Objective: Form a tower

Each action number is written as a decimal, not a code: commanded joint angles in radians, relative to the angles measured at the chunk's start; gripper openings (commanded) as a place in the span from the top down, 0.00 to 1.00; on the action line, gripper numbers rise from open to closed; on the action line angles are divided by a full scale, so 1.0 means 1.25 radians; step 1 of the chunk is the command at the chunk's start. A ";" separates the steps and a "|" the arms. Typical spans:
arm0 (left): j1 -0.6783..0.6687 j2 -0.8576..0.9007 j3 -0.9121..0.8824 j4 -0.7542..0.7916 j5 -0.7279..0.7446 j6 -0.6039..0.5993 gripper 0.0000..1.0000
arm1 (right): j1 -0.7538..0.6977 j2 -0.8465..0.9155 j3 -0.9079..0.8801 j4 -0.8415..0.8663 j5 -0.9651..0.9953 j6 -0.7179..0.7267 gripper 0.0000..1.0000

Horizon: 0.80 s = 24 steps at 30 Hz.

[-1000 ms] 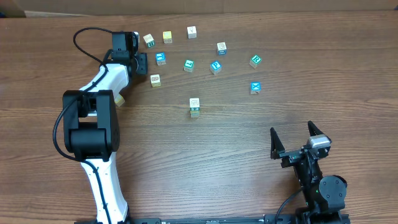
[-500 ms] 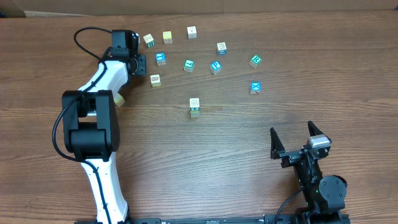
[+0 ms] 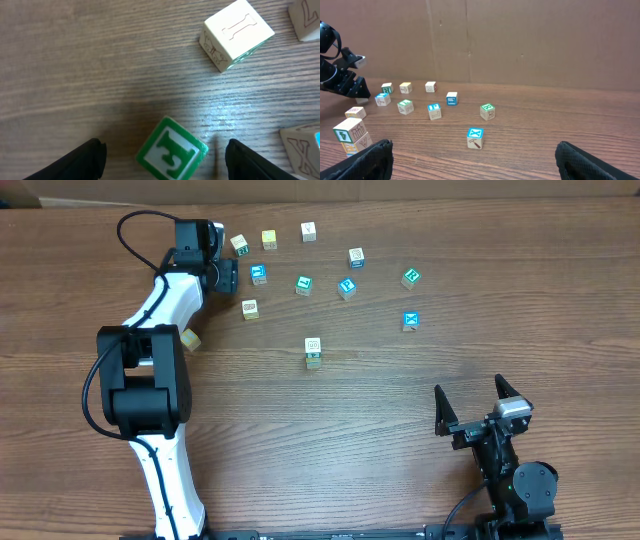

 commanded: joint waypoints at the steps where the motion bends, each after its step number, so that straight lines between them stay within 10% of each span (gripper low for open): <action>1: 0.009 0.036 0.017 0.019 0.027 0.079 0.27 | 0.005 -0.007 -0.008 0.003 0.005 -0.001 0.00; 9: 0.009 0.056 0.017 0.040 0.027 0.074 0.57 | 0.005 -0.007 -0.008 0.002 0.004 -0.001 0.00; 24: -0.013 0.044 0.017 -0.040 0.027 -0.043 0.74 | 0.005 -0.007 -0.008 0.002 0.005 -0.001 0.00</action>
